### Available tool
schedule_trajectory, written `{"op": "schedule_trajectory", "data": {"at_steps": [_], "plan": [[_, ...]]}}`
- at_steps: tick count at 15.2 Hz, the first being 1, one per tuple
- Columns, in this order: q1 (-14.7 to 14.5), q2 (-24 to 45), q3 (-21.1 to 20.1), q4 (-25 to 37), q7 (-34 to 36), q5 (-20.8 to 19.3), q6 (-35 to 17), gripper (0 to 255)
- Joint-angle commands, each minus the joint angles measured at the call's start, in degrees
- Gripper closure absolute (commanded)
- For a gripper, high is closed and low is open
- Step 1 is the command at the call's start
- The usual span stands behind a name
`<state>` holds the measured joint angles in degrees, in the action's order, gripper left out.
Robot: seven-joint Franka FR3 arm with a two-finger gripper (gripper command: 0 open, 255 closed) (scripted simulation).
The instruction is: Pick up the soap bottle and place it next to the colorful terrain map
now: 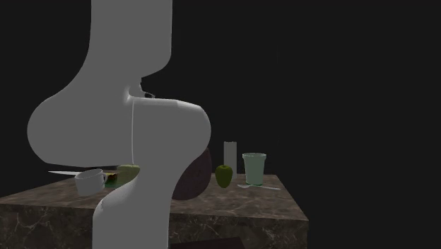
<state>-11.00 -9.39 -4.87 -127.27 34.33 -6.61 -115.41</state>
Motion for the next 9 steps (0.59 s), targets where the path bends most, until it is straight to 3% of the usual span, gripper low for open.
{"op": "schedule_trajectory", "data": {"at_steps": [1,9], "plan": [[-0.06,-0.93,-0.03,2.45,-0.38,0.25,3.43,0],[-0.13,-1.23,-0.1,3.68,-0.44,0.37,4.95,0]]}}
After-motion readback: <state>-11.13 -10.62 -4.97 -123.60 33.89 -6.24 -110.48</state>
